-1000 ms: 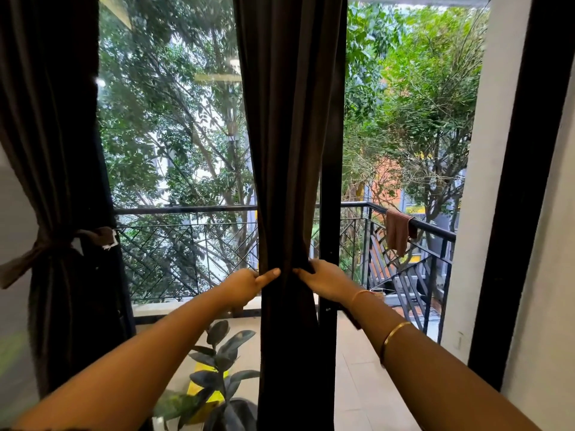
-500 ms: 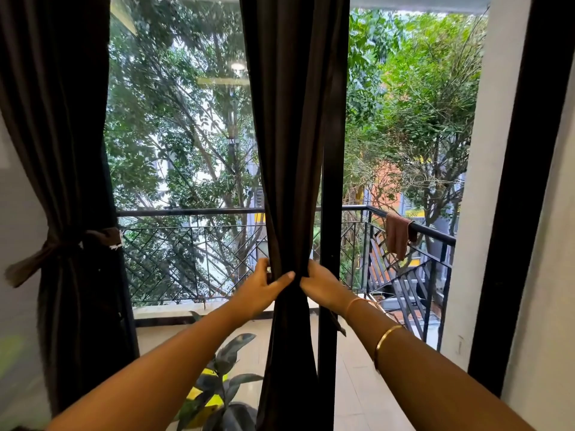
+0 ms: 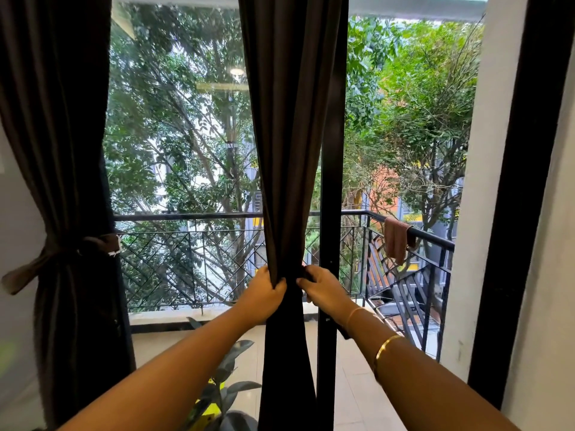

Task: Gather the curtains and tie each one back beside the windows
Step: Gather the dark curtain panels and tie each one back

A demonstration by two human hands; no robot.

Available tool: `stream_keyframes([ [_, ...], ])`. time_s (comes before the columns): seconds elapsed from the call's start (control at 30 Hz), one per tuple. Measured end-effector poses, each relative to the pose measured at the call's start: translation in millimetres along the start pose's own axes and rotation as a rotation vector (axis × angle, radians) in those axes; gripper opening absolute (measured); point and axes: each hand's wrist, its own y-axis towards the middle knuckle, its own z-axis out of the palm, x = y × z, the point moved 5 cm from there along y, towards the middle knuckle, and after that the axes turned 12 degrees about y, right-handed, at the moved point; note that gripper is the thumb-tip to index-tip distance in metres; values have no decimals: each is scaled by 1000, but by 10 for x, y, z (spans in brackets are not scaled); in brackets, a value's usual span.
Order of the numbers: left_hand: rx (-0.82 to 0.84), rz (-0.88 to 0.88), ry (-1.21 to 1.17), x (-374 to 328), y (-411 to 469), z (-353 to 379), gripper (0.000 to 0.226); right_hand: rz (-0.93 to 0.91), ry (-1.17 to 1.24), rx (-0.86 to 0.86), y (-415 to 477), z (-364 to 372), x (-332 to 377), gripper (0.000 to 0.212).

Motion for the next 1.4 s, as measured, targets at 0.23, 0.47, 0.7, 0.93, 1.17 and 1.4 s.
stream_keyframes([
  [0.23, 109, -46, -9, 44, -9, 54, 21, 125, 291, 45, 52, 105, 11, 44],
  [0.47, 44, -24, 231, 53, -35, -6, 13, 266, 447, 145, 62, 107, -57, 35],
  [0.7, -96, 107, 648, 21, -6, -52, 60, 317, 583, 165, 34, 41, -116, 36],
  [0.93, -227, 234, 442, -171, -118, -40, 37, 296, 616, 97, 39, 13, -173, 34],
  [1.17, -298, 69, 193, -108, -170, 67, 36, 213, 398, -52, 68, 65, -151, 31],
  [1.4, -2, 24, 30, -47, -29, 69, 17, 308, 659, 87, -23, 35, -151, 30],
])
